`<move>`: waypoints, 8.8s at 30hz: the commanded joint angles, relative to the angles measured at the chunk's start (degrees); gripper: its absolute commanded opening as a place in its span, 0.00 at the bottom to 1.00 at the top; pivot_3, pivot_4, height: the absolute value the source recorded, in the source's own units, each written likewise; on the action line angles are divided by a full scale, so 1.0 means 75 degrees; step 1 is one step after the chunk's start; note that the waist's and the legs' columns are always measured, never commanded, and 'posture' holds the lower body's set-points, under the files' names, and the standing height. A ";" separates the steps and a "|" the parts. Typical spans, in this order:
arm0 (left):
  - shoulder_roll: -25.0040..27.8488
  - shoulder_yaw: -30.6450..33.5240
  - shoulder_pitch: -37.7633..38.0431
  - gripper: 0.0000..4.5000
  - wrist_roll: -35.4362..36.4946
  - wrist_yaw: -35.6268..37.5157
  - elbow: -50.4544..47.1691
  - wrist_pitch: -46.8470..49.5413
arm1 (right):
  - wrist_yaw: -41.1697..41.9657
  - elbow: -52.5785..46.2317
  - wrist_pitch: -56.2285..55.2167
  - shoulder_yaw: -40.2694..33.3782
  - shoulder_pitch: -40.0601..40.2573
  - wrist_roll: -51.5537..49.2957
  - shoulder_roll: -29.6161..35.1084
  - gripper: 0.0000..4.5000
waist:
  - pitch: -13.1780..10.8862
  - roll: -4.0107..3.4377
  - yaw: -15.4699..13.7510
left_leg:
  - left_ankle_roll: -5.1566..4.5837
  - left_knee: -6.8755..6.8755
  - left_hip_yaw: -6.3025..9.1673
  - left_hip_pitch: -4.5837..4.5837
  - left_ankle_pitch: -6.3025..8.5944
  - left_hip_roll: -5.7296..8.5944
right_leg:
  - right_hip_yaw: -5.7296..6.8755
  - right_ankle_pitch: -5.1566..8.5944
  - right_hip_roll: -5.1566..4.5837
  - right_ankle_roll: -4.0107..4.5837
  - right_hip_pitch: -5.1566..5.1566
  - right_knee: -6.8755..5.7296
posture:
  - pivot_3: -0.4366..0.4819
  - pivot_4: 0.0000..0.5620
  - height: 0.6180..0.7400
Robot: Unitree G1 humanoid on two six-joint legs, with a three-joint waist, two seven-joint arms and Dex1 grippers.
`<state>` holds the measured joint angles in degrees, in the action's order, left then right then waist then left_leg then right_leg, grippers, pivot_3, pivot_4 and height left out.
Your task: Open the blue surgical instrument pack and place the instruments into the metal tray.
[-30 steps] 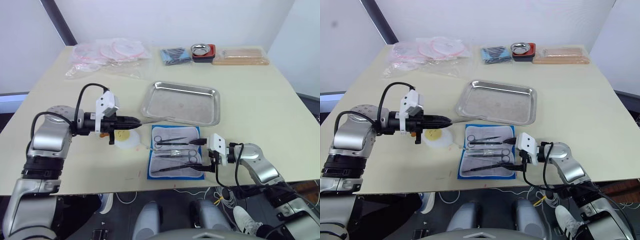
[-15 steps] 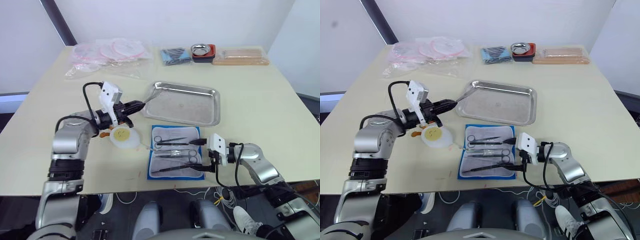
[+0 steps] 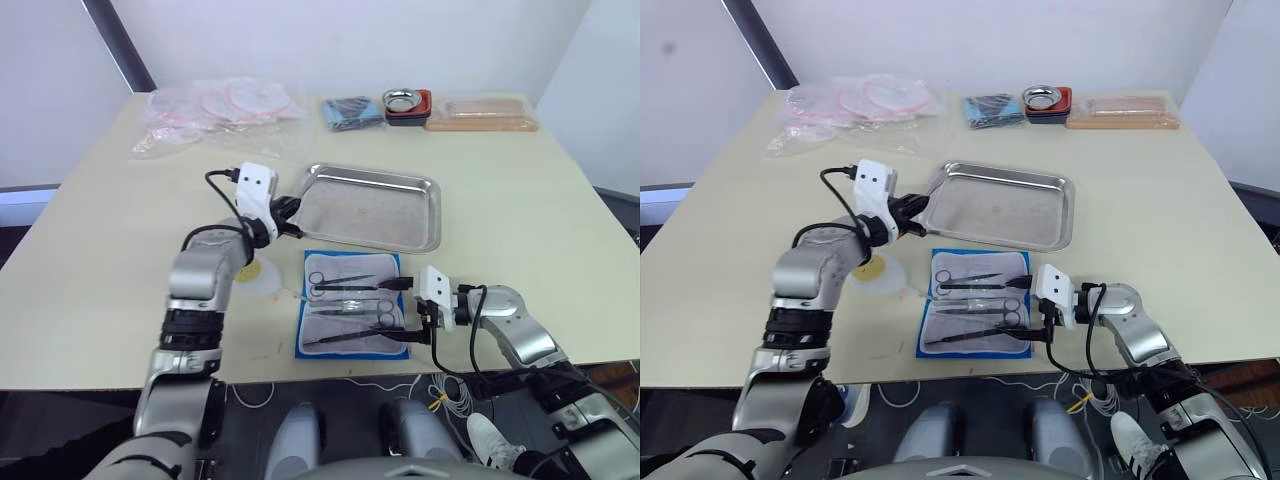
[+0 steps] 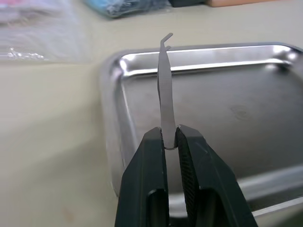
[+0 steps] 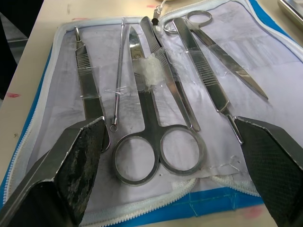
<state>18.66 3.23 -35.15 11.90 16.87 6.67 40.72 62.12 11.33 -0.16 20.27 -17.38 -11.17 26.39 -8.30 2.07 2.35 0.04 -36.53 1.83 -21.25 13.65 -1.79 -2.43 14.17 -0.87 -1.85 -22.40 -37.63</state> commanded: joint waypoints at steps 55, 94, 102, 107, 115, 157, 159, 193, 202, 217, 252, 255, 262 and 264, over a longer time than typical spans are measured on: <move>-0.0050 -0.0152 0.0213 0.24 -0.0209 0.1345 0.0533 -0.2637 | -0.0309 0.1283 0.0525 0.0662 0.0540 0.1159 0.0262 1.00 | -0.0012 -0.0013 0.0009 | 0.0033 0.0046 0.0017 0.0038 0.0019 0.0028 | 0.0013 0.0001 -0.0013 0.0000 0.0029 0.0062 | 0.48 0.27 1.00; 0.5344 -0.0463 0.1289 0.98 0.2607 1.0085 0.0303 -0.4489 | 0.0542 0.2164 -0.0719 0.0433 0.0371 0.1003 0.0503 1.00 | -0.0041 -0.0026 -0.0100 | 0.0006 0.0182 0.0002 -0.0014 0.0005 -0.0044 | 0.0273 -0.0004 -0.0281 0.0011 -0.0012 0.0233 | 0.48 0.27 1.00; 0.5303 -0.0859 0.1194 0.98 0.2702 1.0084 0.0286 -0.4762 | 0.0777 0.2124 -0.0916 0.0346 0.0408 0.0870 0.0592 1.00 | -0.0040 -0.0024 -0.0215 | 0.0005 0.0180 0.0002 -0.0055 0.0004 -0.0040 | 0.0350 -0.0013 -0.0253 0.0019 -0.0047 0.0233 | 0.48 0.27 1.00; 0.5248 -0.1025 0.1061 0.98 0.2742 1.0085 0.0308 -0.4828 | 0.0787 0.2141 -0.0930 0.0356 0.0395 0.0876 0.0597 1.00 | -0.0040 -0.0024 -0.0248 | 0.0005 0.0178 -0.0009 -0.0063 0.0004 -0.0038 | 0.0364 -0.0014 -0.0238 0.0021 -0.0046 0.0233 | 0.48 0.27 1.00; 0.4588 -0.1539 0.0487 0.98 0.2070 0.9986 0.0761 -0.5293 | 0.0687 0.2150 -0.0927 0.0358 0.0438 0.0887 0.0523 1.00 | -0.0033 -0.0013 -0.0254 | 0.0004 0.0157 -0.0011 -0.0063 0.0003 -0.0034 | 0.0366 -0.0014 -0.0228 0.0019 -0.0028 0.0231 | 0.48 0.27 1.00; 0.1272 -0.2594 -0.1125 0.20 -0.1373 0.8657 0.5108 -0.7599 | 0.0252 0.1946 -0.0769 0.0417 0.0653 0.0871 0.0420 1.00 | 0.0084 -0.0005 -0.0242 | 0.0002 0.0037 0.0021 -0.0054 0.0002 -0.0004 | 0.0326 -0.0018 -0.0172 0.0024 -0.0001 0.0115 | 0.48 0.27 1.00; 0.1260 -0.2586 -0.1139 0.01 -0.1403 0.8669 0.5142 -0.7601 | 0.0241 0.1933 -0.0764 0.0421 0.0665 0.0871 0.0414 1.00 | 0.0090 -0.0008 -0.0242 | 0.0002 0.0037 0.0021 -0.0054 0.0002 -0.0003 | 0.0326 -0.0018 -0.0172 0.0024 0.0000 0.0115 | 0.48 0.27 1.00; 0.1429 -0.2254 -0.0725 0.56 -0.0954 0.8915 0.3553 -0.6210 | 0.0201 0.1981 -0.0774 0.0448 0.0665 0.0888 0.0329 1.00 | 0.0109 -0.0013 -0.0215 | 0.0002 0.0036 0.0026 -0.0054 0.0002 -0.0009 | 0.0319 -0.0017 -0.0156 0.0025 -0.0002 0.0113 | 0.48 0.27 1.00; 0.1358 -0.2348 -0.0721 0.56 -0.1229 0.8678 0.4140 -0.6390 | 0.0178 0.1936 -0.0753 0.0443 0.0669 0.0884 0.0321 1.00 | 0.0109 -0.0013 -0.0216 | 0.0002 0.0036 0.0022 -0.0054 0.0002 -0.0010 | 0.0314 -0.0017 -0.0155 0.0025 -0.0002 0.0113 | 0.48 0.27 1.00; 0.1097 -0.2480 -0.0863 0.08 -0.1610 0.8452 0.4905 -0.6817 | 0.0151 0.1920 -0.0737 0.0462 0.0675 0.0882 0.0311 1.00 | 0.0129 -0.0035 -0.0217 | 0.0002 0.0036 0.0021 -0.0048 0.0002 -0.0009 | 0.0311 -0.0017 -0.0153 0.0025 0.0000 0.0109 | 0.48 0.27 1.00; 0.1914 -0.3059 -0.1638 0.01 -0.1867 0.9207 0.2247 -0.3512 | 0.0083 0.1971 -0.0732 0.0486 0.0698 0.0903 0.0213 1.00 | 0.0147 -0.0057 -0.0188 | 0.0001 0.0035 0.0017 -0.0048 0.0002 -0.0010 | 0.0248 -0.0016 -0.0113 0.0026 -0.0003 0.0107 | 0.48 0.27 1.00; 0.2025 -0.3128 -0.1662 0.01 -0.1891 0.9243 0.2241 -0.3466 | 0.0071 0.2014 -0.0744 0.0501 0.0663 0.0915 0.0175 1.00 | 0.0146 -0.0058 -0.0181 | 0.0001 0.0035 0.0017 -0.0048 0.0002 -0.0010 | 0.0237 -0.0016 -0.0107 0.0026 -0.0003 0.0106 | 0.48 0.27 1.00; 0.2342 -0.3127 -0.1671 0.01 -0.1833 0.9429 0.2141 -0.3442 | 0.0075 0.2043 -0.0760 0.0523 0.0639 0.0935 0.0142 1.00 | 0.0143 -0.0060 -0.0173 | 0.0001 0.0035 0.0015 -0.0049 0.0002 -0.0023 | 0.0224 -0.0016 -0.0089 0.0027 -0.0005 0.0107 | 0.48 0.27 1.00; 0.2478 -0.3121 -0.1654 0.01 -0.1817 0.9533 0.2106 -0.3477 | 0.0075 0.2044 -0.0769 0.0525 0.0645 0.0941 0.0147 1.00 | 0.0142 -0.0060 -0.0175 | 0.0001 0.0035 0.0014 -0.0049 0.0002 -0.0029 | 0.0215 -0.0015 -0.0078 0.0028 -0.0006 0.0107 | 0.48 0.27 1.00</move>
<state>35.63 -20.92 -46.31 -2.15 87.30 24.48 14.86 63.17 17.82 -9.46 18.95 -17.13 -12.38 26.36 -7.23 1.62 1.04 0.04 -36.27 1.94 -21.61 13.67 -2.01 -0.84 14.06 -1.44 -1.64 -22.44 -36.84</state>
